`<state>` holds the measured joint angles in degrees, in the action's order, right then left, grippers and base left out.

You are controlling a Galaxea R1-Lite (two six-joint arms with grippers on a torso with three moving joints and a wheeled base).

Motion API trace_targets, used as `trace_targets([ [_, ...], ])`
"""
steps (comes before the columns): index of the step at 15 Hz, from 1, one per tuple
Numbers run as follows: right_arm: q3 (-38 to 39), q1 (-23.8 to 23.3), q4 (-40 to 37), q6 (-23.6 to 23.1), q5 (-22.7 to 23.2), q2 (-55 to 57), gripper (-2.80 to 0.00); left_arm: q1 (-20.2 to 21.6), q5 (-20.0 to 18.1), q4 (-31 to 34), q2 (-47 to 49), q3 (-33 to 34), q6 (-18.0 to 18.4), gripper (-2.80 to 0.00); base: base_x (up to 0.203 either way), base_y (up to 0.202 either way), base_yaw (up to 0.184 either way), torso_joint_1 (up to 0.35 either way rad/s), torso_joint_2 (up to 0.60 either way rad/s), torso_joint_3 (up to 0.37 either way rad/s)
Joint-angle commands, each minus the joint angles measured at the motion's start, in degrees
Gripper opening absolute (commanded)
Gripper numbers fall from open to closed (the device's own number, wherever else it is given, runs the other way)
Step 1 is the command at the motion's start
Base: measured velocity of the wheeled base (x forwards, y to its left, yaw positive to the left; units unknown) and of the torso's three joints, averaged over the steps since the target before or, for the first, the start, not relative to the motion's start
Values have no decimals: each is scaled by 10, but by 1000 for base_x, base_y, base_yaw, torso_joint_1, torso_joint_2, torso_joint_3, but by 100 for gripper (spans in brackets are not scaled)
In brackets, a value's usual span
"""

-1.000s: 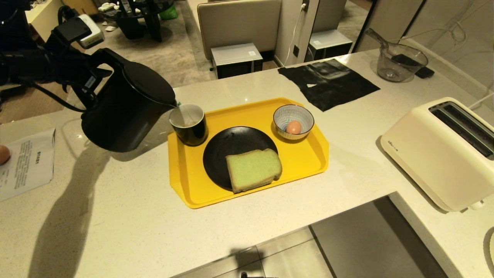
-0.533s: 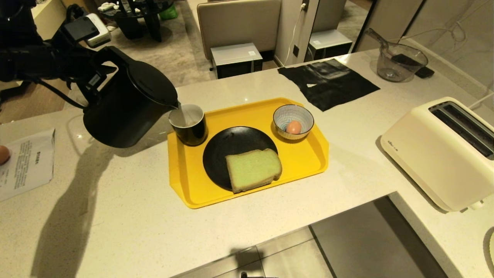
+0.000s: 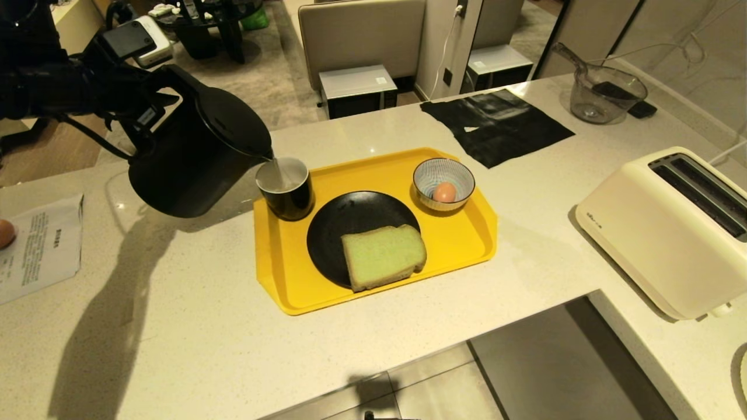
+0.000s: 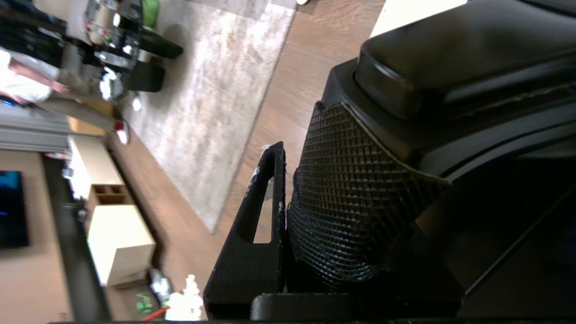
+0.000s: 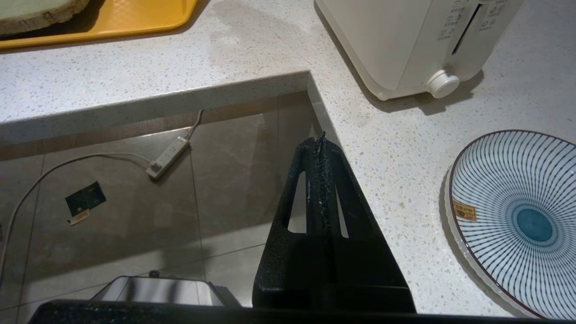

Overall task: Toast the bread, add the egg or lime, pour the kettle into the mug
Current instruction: Pour water into a cup

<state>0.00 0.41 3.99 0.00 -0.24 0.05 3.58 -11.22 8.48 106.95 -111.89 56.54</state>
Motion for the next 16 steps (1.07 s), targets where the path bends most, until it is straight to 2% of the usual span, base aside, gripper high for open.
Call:
trace_targets([
  [1,16,0,1,0,0,0,-280,-1,-1,-3,-9,-3,16,-280,0,0,0,0,0,0],
  [6,16,0,1,0,0,0,-280,-2,0,-24,-13,-3,28,-280,0,0,0,0,0,0],
  [13,16,0,1,0,0,0,-280,-6,16,-23,-7,-3,61,-280,0,0,0,0,0,0],
  [16,16,0,1,0,0,0,-280,-14,23,-24,-2,-3,63,-280,0,0,0,0,0,0],
])
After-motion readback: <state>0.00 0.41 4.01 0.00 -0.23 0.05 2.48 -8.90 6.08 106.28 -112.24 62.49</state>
